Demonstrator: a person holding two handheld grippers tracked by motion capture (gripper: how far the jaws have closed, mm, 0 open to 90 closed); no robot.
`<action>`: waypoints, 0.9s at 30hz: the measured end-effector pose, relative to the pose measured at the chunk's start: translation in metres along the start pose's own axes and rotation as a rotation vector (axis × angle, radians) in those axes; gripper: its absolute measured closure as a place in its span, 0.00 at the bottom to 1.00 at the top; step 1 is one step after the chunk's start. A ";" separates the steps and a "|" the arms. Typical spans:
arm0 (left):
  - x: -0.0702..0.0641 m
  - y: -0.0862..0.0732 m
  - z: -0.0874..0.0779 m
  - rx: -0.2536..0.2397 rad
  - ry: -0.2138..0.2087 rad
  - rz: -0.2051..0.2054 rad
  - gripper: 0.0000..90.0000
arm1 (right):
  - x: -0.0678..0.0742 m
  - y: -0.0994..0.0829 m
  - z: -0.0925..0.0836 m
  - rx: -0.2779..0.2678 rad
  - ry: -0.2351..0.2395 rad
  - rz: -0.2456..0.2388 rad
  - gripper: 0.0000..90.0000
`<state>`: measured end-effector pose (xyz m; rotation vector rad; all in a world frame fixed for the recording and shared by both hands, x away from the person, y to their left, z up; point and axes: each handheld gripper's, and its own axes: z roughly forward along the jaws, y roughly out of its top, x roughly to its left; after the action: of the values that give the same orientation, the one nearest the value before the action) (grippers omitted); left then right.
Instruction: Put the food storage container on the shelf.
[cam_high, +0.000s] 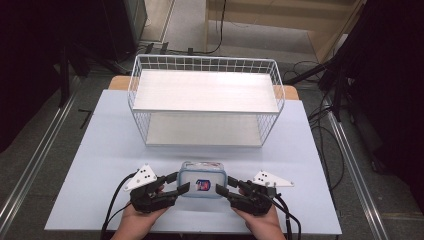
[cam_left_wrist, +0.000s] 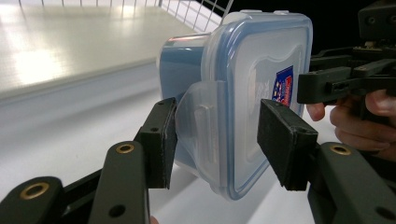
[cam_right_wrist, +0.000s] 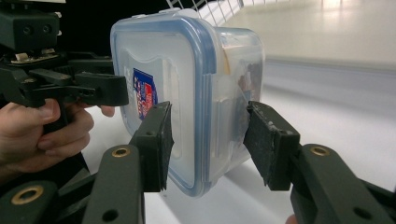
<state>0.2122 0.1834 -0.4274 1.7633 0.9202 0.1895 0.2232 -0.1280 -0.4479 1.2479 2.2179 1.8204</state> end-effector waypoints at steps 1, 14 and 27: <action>0.000 0.001 -0.001 -0.006 -0.001 0.010 0.54 | 0.001 0.001 -0.001 -0.006 -0.001 -0.008 0.59; -0.007 0.019 -0.008 -0.072 0.003 0.061 0.54 | 0.011 0.020 -0.010 -0.079 -0.011 -0.090 0.59; -0.013 0.050 -0.009 -0.124 0.003 0.120 0.54 | 0.015 0.044 -0.019 -0.160 -0.016 -0.120 0.59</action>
<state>0.2227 0.1757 -0.3763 1.7042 0.7880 0.3200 0.2283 -0.1348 -0.3988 1.0728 2.0440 1.8913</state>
